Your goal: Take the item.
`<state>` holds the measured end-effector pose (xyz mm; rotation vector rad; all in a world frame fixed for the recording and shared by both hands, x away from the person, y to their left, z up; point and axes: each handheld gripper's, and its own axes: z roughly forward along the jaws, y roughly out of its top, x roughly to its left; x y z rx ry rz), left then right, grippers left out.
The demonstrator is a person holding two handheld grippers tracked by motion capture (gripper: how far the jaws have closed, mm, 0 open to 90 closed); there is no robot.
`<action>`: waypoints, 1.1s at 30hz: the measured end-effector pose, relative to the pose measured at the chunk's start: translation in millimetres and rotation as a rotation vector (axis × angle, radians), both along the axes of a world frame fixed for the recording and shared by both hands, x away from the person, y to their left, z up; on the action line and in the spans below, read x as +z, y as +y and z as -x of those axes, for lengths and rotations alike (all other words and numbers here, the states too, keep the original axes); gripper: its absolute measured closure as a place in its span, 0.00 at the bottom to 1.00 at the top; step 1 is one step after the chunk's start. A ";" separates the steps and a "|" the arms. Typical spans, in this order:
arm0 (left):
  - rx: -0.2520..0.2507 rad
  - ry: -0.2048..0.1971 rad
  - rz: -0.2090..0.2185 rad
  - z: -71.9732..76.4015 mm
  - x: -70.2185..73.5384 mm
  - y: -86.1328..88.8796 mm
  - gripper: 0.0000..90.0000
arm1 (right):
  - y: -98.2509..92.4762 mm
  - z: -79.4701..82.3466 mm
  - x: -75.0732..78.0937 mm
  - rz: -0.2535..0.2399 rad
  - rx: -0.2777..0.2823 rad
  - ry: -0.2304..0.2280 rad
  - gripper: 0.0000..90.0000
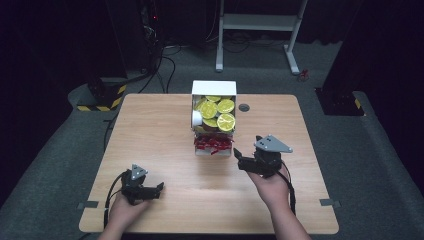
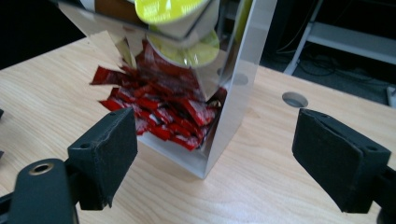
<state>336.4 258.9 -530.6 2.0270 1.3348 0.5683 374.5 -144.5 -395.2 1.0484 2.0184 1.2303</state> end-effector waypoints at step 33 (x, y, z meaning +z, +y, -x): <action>-0.001 0.000 -0.002 -0.1 0.0 0.1 0.02 | 20.8 -6.3 53.5 -0.027 0.057 -0.094 0.21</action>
